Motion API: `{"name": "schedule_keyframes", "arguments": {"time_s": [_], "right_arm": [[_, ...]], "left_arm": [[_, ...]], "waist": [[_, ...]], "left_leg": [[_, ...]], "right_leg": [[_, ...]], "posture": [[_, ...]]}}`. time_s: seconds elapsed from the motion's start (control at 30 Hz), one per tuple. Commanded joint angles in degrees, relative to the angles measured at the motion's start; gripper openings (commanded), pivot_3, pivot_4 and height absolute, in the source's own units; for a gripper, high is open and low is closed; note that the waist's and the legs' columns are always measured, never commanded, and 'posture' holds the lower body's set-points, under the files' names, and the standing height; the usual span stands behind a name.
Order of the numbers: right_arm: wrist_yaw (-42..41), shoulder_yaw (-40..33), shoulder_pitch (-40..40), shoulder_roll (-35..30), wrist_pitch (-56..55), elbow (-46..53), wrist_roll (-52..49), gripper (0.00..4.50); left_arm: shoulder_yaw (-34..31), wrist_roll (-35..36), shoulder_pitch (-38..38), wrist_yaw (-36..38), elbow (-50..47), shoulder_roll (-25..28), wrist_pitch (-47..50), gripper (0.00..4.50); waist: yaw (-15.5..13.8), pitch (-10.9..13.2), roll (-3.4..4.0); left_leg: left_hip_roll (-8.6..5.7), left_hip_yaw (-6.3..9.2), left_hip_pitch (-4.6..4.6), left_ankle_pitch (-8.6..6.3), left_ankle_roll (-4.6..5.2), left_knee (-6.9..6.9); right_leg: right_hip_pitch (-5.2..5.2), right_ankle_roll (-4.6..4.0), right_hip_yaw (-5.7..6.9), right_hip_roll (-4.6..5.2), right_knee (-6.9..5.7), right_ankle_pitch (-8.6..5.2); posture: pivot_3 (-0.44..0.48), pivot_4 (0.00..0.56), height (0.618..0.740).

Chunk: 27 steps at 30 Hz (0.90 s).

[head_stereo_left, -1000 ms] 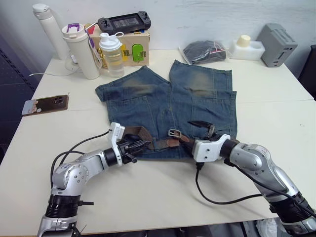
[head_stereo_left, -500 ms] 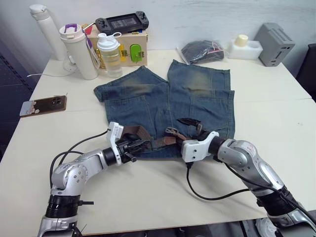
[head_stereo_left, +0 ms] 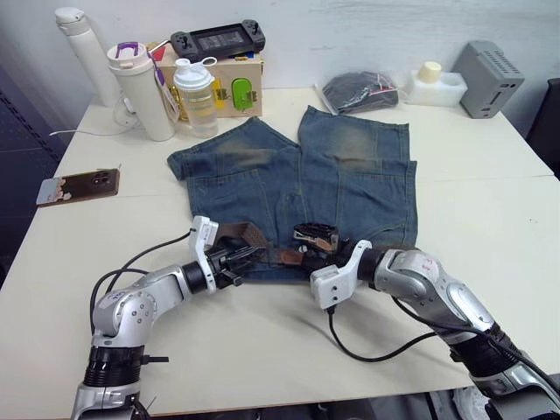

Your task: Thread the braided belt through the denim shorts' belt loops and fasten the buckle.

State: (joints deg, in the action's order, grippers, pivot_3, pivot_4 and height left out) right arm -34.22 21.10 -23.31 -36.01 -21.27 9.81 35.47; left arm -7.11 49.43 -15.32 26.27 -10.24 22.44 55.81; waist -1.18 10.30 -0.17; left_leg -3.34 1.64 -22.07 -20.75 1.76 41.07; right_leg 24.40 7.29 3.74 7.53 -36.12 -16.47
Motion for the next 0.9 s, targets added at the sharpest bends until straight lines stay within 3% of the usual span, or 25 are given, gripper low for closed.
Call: {"name": "schedule_keyframes", "arguments": {"time_s": [0.03,0.5,0.6,0.83,0.87,0.9], "right_arm": [[0.4,1.1,-0.8,1.2,-1.7,0.2,-0.2,4.32],[-1.6,1.5,0.8,2.6,-1.7,2.4,-2.0,4.32],[-1.6,1.0,0.6,2.3,-1.5,2.0,-1.7,3.64],[-2.7,0.0,1.2,1.2,-0.2,1.8,-2.2,0.35],[-2.9,-0.1,1.3,1.0,-0.1,1.9,-2.2,0.03],[-3.0,-0.1,1.5,0.8,-0.1,1.9,-2.3,0.03]], "left_arm": [[0.7,0.1,0.3,0.2,-1.2,-0.8,0.6,0.0],[1.3,-0.9,0.7,0.8,-1.4,-0.4,0.2,0.0],[1.3,-0.9,0.6,0.8,-1.3,-0.4,0.3,0.0],[1.2,-0.9,0.6,0.9,-1.3,-0.3,0.2,0.0],[1.2,-0.9,0.5,0.9,-1.2,-0.4,0.3,0.0],[1.2,-0.8,0.5,0.9,-1.2,-0.4,0.3,0.0]], "waist": [[0.0,0.0,0.0],[-0.2,0.0,0.0],[-0.2,0.0,0.0],[-0.2,0.0,0.0],[-0.2,0.0,0.0],[-0.2,0.0,0.0]], "left_leg": [[0.0,0.0,0.0,0.0,0.0,0.0],[-0.02,0.0,0.0,0.0,-0.01,0.02],[-0.02,0.0,0.0,0.0,-0.01,0.02],[-0.02,0.0,0.0,0.0,0.0,0.02],[-0.02,0.0,0.0,0.0,0.0,0.02],[-0.02,0.0,0.0,0.0,0.0,0.02]], "right_leg": [[0.0,0.0,0.0,0.0,0.0,0.0],[0.0,0.0,0.0,0.01,-0.03,0.0],[0.0,0.0,0.0,0.01,-0.03,0.0],[0.0,0.0,0.0,0.01,-0.04,0.0],[0.0,0.0,0.0,0.02,-0.04,0.0],[0.0,0.0,0.0,0.02,-0.04,0.0]], "posture": [[0.0,0.15,0.682],[0.0,0.15,0.682],[0.0,0.15,0.682],[0.0,0.15,0.682],[0.0,0.15,0.682],[0.0,0.15,0.682]]}}
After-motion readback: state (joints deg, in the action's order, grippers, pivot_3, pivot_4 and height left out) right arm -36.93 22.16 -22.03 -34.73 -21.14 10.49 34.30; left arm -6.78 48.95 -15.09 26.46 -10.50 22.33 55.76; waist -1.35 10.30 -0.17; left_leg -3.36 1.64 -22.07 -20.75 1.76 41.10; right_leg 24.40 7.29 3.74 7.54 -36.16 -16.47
